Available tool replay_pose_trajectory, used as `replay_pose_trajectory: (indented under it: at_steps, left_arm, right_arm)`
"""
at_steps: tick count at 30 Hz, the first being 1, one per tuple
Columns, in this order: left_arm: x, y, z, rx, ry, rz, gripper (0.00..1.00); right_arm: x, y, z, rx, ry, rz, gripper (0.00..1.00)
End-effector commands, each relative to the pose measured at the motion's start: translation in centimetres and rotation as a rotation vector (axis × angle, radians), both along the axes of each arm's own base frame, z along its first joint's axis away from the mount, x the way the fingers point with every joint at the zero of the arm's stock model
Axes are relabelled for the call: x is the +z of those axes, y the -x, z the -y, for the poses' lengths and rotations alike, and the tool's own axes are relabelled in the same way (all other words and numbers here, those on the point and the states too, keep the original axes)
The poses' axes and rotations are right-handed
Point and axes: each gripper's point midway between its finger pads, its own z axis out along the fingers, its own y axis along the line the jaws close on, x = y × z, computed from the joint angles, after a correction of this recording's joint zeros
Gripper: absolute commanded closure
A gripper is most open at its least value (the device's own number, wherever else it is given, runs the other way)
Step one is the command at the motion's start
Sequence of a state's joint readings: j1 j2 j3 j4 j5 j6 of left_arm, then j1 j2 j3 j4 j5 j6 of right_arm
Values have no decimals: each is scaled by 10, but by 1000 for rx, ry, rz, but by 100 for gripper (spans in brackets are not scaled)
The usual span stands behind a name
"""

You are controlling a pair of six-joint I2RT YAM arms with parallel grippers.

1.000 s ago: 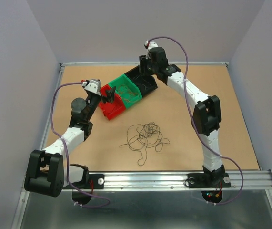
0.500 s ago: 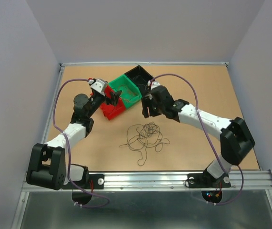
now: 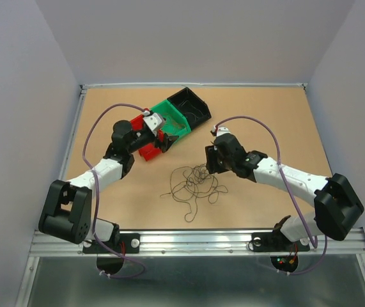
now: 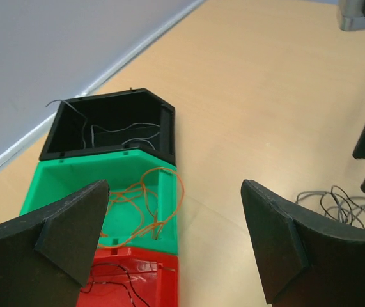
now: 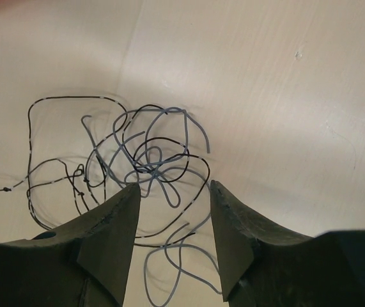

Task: Untangle the cables

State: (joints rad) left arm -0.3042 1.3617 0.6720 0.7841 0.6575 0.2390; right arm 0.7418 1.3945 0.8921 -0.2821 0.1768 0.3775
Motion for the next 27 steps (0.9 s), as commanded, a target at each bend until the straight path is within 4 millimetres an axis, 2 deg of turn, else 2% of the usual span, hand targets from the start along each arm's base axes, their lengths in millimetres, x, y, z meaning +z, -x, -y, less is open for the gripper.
replay_pose_trajectory:
  at_steps: [1, 3, 5, 8, 14, 18, 24, 27]
  left_arm:
    - [14, 10, 22, -123, -63, 94, 4]
    - [7, 17, 33, -159, -104, 104, 5]
    - [1, 19, 38, -173, -129, 109, 5]
    - [-5, 20, 42, -172, -156, 111, 6]
    - [-7, 18, 42, -171, -165, 106, 6]
    - [-9, 19, 44, -183, -169, 103, 6]
    - [-11, 18, 45, -189, -177, 96, 7]
    - [-12, 17, 45, -188, -179, 97, 7]
  right_arm:
    - [5, 1, 2, 9, 45, -6, 47]
    - [3, 9, 8, 28, 84, -29, 47]
    - [6, 15, 11, 43, 82, -31, 39]
    - [-3, 22, 14, 55, 103, -58, 35]
    - [-26, 27, 12, 78, 177, -123, 44]
    - [-32, 41, 2, 135, 189, -153, 43]
    - [-49, 61, 2, 177, 281, -201, 41]
    - [-56, 66, 4, 186, 312, -223, 47]
